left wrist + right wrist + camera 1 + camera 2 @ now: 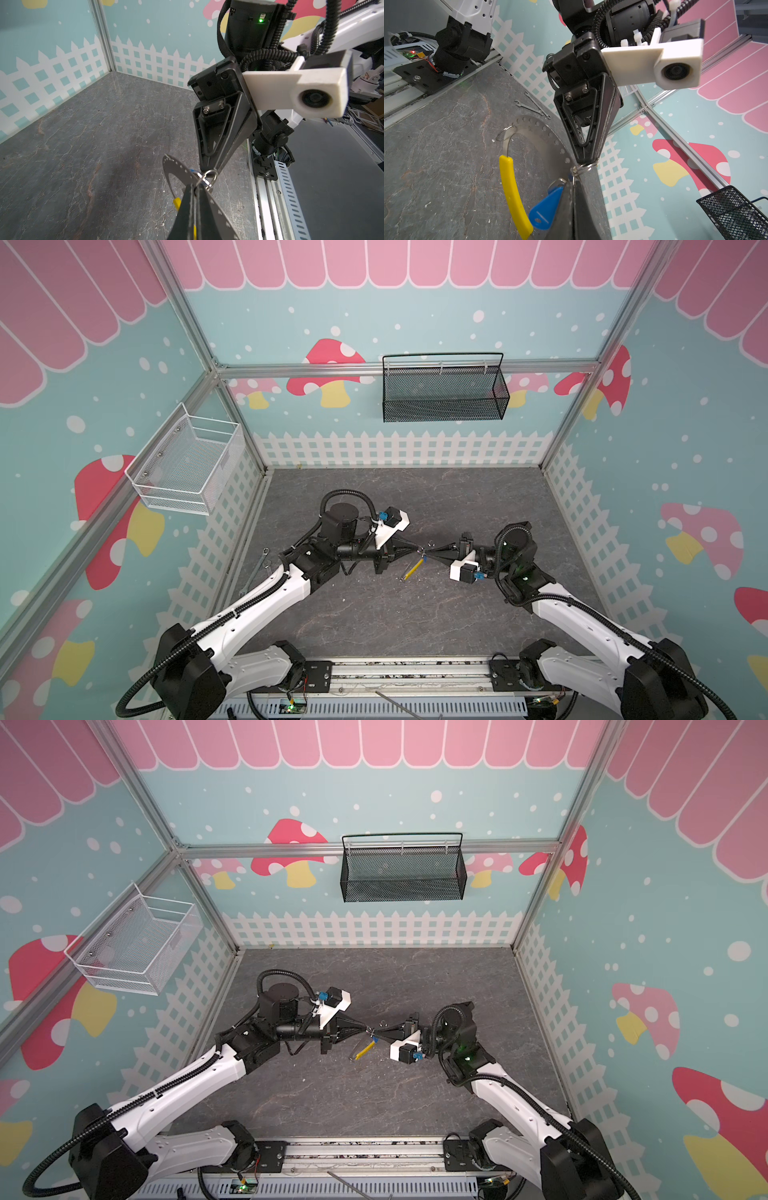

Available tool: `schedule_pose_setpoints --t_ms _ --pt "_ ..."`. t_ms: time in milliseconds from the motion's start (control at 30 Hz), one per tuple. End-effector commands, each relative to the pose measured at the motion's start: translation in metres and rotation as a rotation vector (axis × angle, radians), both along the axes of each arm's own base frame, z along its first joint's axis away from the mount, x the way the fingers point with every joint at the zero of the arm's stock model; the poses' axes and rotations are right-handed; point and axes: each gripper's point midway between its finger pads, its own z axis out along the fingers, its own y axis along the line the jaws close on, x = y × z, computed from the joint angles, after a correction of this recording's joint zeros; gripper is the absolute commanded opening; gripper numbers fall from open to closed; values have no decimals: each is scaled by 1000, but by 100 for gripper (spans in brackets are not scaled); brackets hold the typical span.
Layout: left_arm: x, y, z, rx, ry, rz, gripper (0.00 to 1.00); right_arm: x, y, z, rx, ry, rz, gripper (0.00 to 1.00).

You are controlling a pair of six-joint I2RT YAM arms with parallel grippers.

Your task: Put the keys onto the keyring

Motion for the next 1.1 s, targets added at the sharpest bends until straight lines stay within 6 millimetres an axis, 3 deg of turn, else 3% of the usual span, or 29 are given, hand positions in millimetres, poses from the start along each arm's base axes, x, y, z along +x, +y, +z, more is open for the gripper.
schedule_pose_setpoints --t_ms 0,700,833,1067 --pt "1 -2 0 -22 5 -8 0 -1 1 6 13 -11 20 0" --pt "-4 3 -6 -5 8 -2 0 1 5 10 19 37 53 0" --pt "-4 3 -9 7 7 -2 13 -1 6 10 18 46 66 0" --pt "-6 3 -13 42 3 -25 17 -1 7 10 16 68 83 0"
